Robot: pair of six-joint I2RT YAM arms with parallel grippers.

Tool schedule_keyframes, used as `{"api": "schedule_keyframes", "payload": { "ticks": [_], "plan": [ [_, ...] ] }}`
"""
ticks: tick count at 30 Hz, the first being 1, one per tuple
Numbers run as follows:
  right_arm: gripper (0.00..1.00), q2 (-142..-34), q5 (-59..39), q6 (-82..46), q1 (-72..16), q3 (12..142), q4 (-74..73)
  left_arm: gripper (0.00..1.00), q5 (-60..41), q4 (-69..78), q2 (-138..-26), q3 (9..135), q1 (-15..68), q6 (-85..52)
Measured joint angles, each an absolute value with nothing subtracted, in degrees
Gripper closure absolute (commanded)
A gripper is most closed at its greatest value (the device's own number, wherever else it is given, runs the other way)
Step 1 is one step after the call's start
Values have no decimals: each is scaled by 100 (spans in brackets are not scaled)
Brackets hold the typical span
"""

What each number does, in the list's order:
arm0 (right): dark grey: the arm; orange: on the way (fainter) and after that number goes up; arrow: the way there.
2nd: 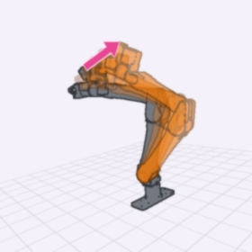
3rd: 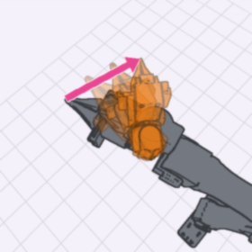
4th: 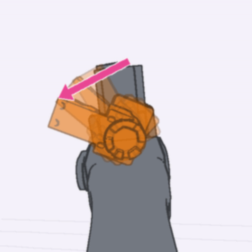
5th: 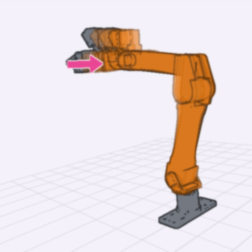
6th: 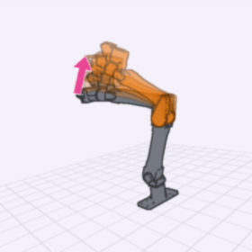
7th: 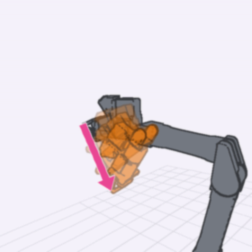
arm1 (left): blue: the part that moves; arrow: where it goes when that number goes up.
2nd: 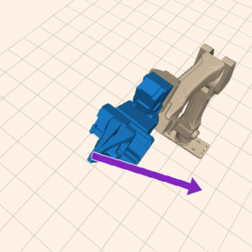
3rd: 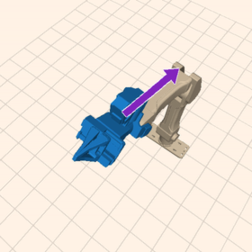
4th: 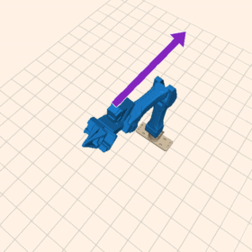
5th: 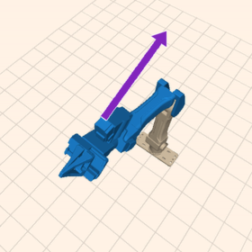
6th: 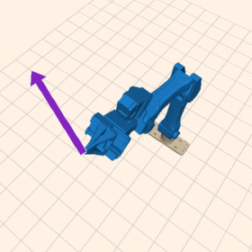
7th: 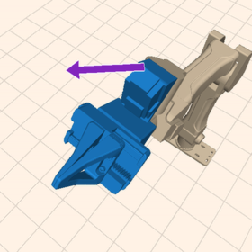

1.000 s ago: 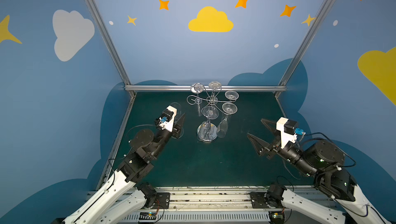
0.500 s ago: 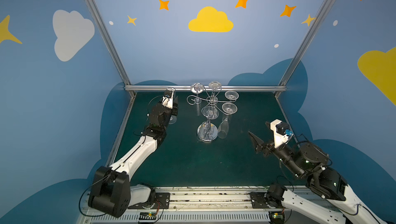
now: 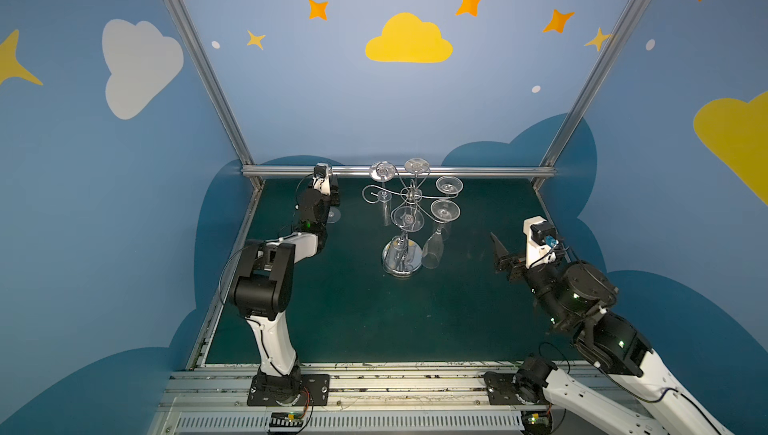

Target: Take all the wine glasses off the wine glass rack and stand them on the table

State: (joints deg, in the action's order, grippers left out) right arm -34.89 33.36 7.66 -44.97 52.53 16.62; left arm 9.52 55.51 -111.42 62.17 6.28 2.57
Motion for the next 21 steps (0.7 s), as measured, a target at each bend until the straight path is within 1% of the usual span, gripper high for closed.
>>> {"api": "schedule_keyframes", "payload": {
  "ticks": [6, 14, 21],
  "plan": [
    [10, -3844, 3052, 650, -4001, 5253, 1610, 59, 1066, 5878, -11749, 6368, 526, 161],
    [10, -4167, 2580, 464, -3662, 5253, 1559, 57, 1125, 6106, -11824, 6410, 526, 75],
    [10, -4104, 2416, 333, -3607, 5253, 1559, 53, 1162, 6154, -11845, 6410, 523, 60]
  ]
}}
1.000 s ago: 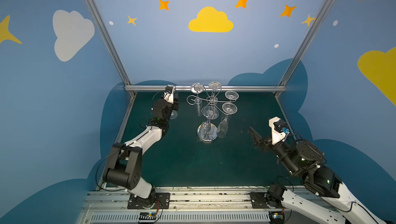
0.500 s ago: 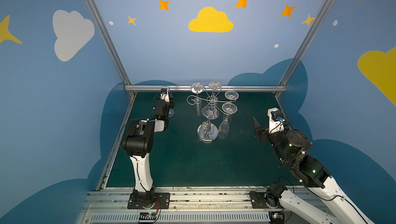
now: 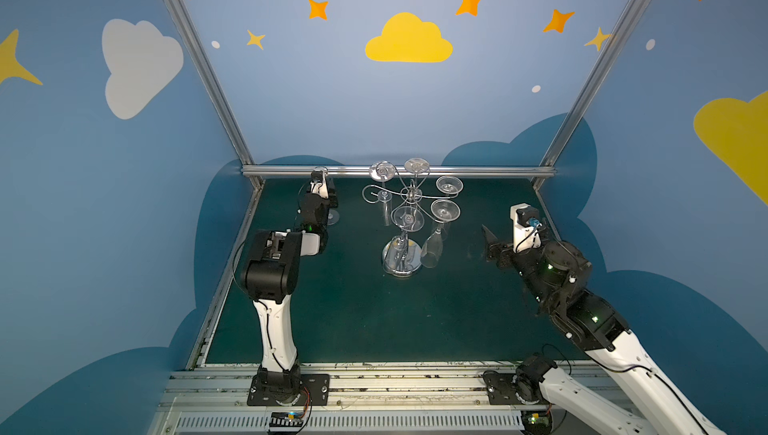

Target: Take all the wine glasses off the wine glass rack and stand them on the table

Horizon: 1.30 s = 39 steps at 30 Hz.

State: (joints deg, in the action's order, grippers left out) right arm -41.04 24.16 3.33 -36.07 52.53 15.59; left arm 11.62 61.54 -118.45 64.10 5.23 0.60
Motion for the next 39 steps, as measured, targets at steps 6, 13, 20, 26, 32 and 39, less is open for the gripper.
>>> {"api": "schedule_keyframes", "payload": {
  "ticks": [6, 13, 20, 26, 32, 39],
  "plan": [
    [10, -4053, 2390, 242, -3581, 5253, 1559, 49, 1181, 6198, -11931, 6412, 486, -3],
    [10, -4101, 2327, 193, -3570, 5253, 1559, 7, 1212, 6147, -11931, 6412, 460, -38],
    [10, -4084, 2198, 191, -3566, 5253, 1538, 1, 1347, 6069, -11740, 6215, 460, -10],
    [10, -3970, 2018, 191, -3566, 5258, 1483, 1, 1520, 5813, -10888, 5743, 460, 47],
    [10, -4023, 1872, 134, -3566, 5509, 1522, 1, 1621, 5179, -9533, 5181, 460, -338],
    [10, -4167, 1555, -279, -3559, 6112, 1839, 0, 1297, 2912, -7721, 5087, 464, -1037]
  ]
}}
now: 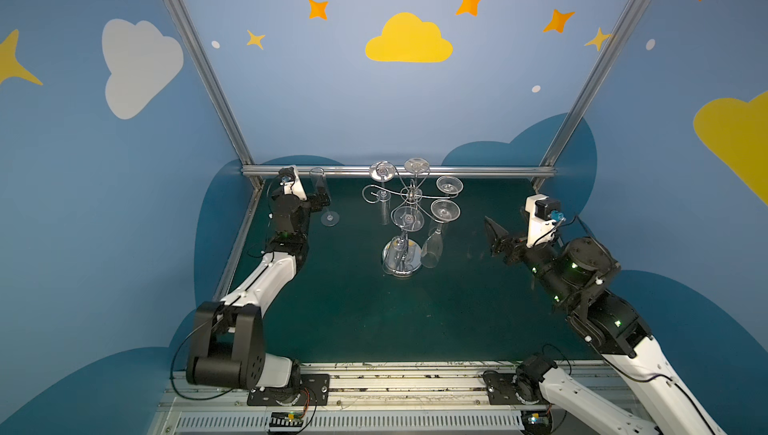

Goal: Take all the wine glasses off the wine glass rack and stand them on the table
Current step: 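Draw the left gripper back from the standing glass, then move the right gripper into the chrome rack toward a hanging flute glass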

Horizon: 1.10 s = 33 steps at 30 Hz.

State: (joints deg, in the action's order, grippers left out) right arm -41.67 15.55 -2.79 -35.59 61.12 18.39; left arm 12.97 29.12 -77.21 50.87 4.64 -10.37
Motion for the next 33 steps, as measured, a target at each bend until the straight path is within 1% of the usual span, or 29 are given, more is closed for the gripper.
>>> {"api": "schedule_keyframes", "payload": {
  "ticks": [4, 5, 7, 10, 14, 16, 19, 22, 26, 29, 33],
  "plan": [
    [11, -4215, 1181, -672, -3555, 6329, 2032, 1, 838, 1481, -6615, 5105, 467, -1525],
    [12, -4244, 1096, -777, -3555, 6392, 2102, 0, 679, 1181, -6372, 5100, 467, -1640],
    [15, -4355, 836, -1055, -3555, 6556, 2228, 1, 311, 628, -5830, 5050, 467, -1916],
    [15, -4587, 408, -1487, -3555, 6827, 2423, 1, -58, -58, -5137, 4928, 484, -2261],
    [15, -4908, -279, -2351, -3555, 6956, 2383, 1, -325, -980, -4410, 4888, 493, -2620],
    [16, -5052, -637, -2998, -3562, 6917, 2276, 0, -436, -1291, -4060, 4834, 493, -2762],
    [17, -5194, -904, -3898, -3660, 6650, 1970, 1, -517, -1612, -3618, 4678, 493, -2934],
    [19, -5266, -797, -4707, -4051, 6261, 1680, 0, -513, -1831, -3334, 4504, 493, -3111],
    [24, -5284, -473, -5531, -4567, 5754, 1142, 1, -545, -2097, -3301, 4342, 493, -3299],
    [30, -5293, -248, -6071, -4801, 5398, 659, 1, -617, -2222, -3304, 4244, 493, -3426],
    [39, -5419, -25, -6471, -5013, 5341, 364, 0, -670, -2268, -3249, 4086, 493, -3603]
  ]
}}
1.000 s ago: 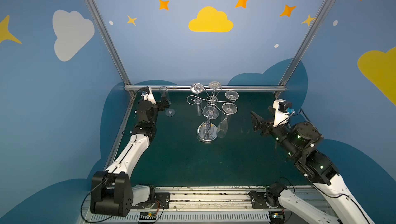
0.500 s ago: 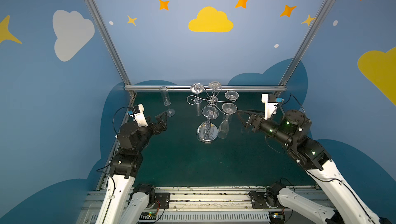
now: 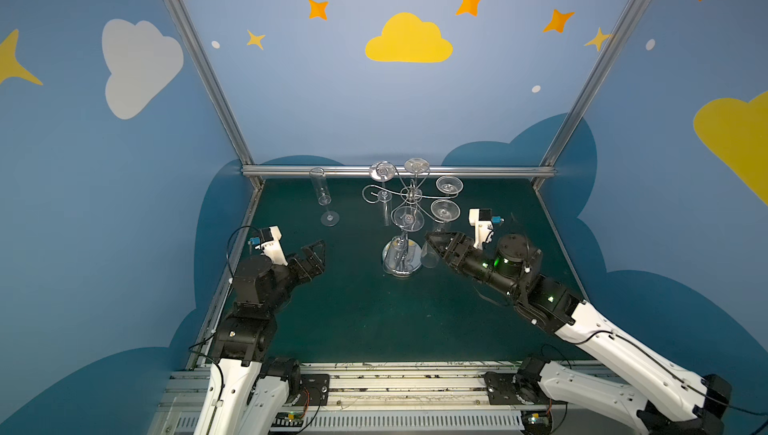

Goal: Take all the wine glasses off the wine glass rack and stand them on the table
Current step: 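Move the right gripper into the chrome rack toward a hanging flute glass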

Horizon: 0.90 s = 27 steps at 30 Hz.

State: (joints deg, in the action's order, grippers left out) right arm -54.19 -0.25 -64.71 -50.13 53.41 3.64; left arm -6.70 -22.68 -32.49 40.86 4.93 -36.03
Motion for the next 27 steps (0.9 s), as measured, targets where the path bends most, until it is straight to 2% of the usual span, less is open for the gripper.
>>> {"api": "schedule_keyframes", "payload": {
  "ticks": [6, 10, 27],
  "plan": [
    [52, -5774, 21, -7017, -5096, 5400, -49, 1, -742, -2292, -3111, 3959, 493, -3758],
    [57, -5964, 71, -7293, -5124, 5400, -331, 0, -788, -2327, -3035, 3959, 493, -3795],
    [66, -6099, 617, -7929, -5203, 5177, -1345, 1, -869, -2438, -2869, 3894, 495, -3771]
  ]
}}
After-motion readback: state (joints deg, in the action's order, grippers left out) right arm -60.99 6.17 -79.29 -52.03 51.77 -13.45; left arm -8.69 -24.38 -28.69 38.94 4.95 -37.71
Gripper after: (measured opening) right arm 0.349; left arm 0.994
